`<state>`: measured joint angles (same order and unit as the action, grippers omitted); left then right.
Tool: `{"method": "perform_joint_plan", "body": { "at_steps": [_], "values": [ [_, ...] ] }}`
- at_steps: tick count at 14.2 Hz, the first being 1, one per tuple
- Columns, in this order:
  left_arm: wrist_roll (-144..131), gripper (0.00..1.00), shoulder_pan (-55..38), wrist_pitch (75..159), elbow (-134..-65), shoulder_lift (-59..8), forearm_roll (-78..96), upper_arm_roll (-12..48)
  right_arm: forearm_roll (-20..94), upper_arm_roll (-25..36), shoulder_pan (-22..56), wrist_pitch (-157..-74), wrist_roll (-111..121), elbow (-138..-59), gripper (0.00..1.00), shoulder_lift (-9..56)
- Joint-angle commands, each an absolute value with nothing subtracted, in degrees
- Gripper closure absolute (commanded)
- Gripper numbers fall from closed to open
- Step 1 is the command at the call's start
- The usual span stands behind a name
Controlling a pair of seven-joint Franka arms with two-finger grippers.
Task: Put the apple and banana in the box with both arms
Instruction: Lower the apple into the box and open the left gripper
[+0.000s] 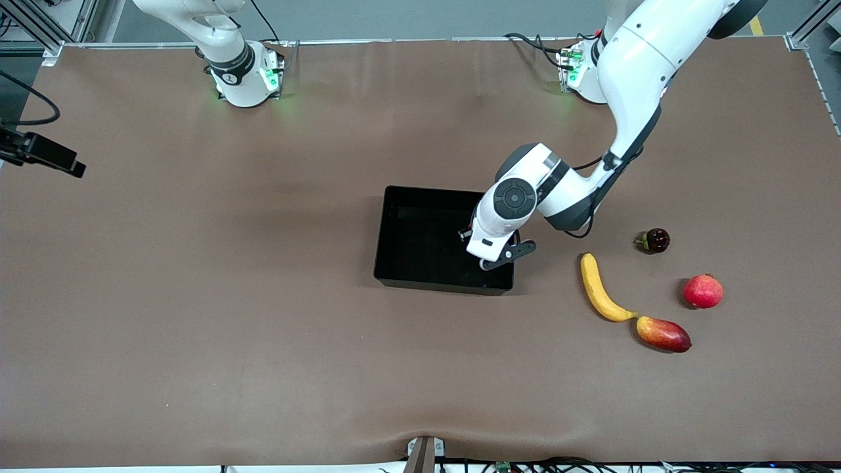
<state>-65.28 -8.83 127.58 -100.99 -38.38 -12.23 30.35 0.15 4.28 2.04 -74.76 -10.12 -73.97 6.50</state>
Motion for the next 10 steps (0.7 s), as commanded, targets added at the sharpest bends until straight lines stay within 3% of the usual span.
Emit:
{"method": "perform_joint_plan", "body": {
  "at_steps": [1, 3, 4, 5, 6, 10],
  "values": [
    [-66.5, 1.0, -9.5, 129.1, -99.8, -40.7, -14.7, 30.1, -2.5, 3.1, 2.1, -79.0, -9.3, -83.5, 0.0, -0.6],
    [-66.5, 1.0, -9.5, 129.5, -99.8, -41.5, -14.7, 30.1, -2.5, 3.3, 1.8, -82.4, -6.9, -87.4, 0.0, -3.0],
    [-66.5, 0.91, -9.5, 129.5, -99.9, -41.4, -14.7, 30.1, -2.5, 3.3, 1.3, -82.4, -4.8, -87.5, 0.0, -3.0],
    [-66.4, 0.28, -9.3, 129.4, -99.9, -41.2, -14.7, 30.1, -2.5, 3.3, 0.9, -82.2, -3.4, -87.5, 0.0, -3.0],
    [-66.4, 0.0, -9.3, 129.2, -99.9, -40.9, -14.7, 30.1, -2.5, 3.3, 0.8, -82.1, -3.3, -87.5, 0.0, -3.0],
    [-67.3, 0.0, -8.8, 117.8, -96.8, -33.2, -13.7, 30.8, -2.8, 3.3, -0.4, -82.1, -2.9, -86.8, 0.0, -2.7]
  ]
}}
